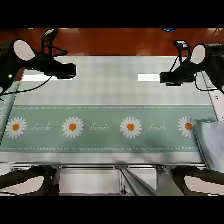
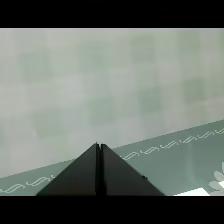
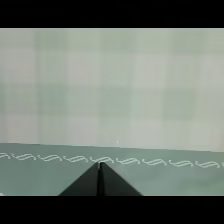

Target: Fold the shirts.

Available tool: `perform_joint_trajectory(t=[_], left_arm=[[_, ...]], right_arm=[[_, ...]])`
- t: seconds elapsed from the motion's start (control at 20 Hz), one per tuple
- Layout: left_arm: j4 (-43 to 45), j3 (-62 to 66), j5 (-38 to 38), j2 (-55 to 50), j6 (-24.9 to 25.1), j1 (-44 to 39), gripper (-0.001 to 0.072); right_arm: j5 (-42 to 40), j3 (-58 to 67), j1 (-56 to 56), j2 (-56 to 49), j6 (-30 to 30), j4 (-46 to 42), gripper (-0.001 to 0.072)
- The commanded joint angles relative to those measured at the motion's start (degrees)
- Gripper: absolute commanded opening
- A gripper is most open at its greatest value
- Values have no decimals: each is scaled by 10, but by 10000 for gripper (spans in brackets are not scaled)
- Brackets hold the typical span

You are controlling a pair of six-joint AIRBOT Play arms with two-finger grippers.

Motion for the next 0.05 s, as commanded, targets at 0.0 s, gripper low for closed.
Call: perform_joint_trajectory(t=[0.0], left_arm=[[0,0,0,0,0,0,18]], right_arm=[[0,0,0,0,0,0,22]])
